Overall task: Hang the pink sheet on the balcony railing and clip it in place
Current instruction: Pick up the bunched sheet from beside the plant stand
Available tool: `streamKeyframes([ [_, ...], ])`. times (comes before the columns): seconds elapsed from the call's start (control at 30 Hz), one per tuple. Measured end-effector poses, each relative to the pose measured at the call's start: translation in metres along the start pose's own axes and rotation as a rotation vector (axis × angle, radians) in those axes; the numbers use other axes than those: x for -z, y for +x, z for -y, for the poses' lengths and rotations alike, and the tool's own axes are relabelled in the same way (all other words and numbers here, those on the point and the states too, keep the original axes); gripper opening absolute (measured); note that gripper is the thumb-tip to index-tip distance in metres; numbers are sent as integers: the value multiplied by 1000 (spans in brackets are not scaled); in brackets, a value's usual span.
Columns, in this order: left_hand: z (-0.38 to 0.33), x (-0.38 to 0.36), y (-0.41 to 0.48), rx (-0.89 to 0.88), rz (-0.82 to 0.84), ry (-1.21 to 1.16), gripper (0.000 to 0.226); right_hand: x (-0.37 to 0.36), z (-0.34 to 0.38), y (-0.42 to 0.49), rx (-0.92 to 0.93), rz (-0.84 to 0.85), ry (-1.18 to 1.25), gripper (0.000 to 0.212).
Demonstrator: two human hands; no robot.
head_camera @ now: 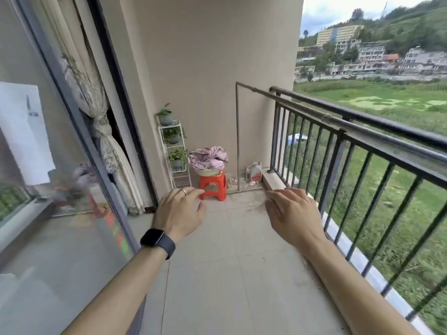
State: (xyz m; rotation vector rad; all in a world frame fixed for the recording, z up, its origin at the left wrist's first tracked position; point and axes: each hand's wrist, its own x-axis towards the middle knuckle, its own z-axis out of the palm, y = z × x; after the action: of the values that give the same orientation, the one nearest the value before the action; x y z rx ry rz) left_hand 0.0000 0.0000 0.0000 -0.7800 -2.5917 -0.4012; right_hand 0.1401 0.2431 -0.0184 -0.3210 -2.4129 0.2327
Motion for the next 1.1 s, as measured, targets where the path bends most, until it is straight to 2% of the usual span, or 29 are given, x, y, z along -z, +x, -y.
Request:
streamKeyframes([
  [0.17, 38, -41, 80, 32, 48, -47, 40, -63, 0, 72, -39, 70, 4, 43],
  [0.4, 98, -117, 196, 30, 56, -25, 37, -171, -18, 176, -14, 75, 25, 39],
  [0.73, 181, -218, 416, 102, 71, -11, 38, -338, -46, 382, -21, 98, 64, 35],
  [0.9, 227, -274, 505, 125, 90, -33, 36, -421, -53, 472, 11, 169, 80, 44],
  [1.1, 290, -356, 624, 139, 107, -85, 36, -536, -65, 575, 6, 223, 54, 41],
])
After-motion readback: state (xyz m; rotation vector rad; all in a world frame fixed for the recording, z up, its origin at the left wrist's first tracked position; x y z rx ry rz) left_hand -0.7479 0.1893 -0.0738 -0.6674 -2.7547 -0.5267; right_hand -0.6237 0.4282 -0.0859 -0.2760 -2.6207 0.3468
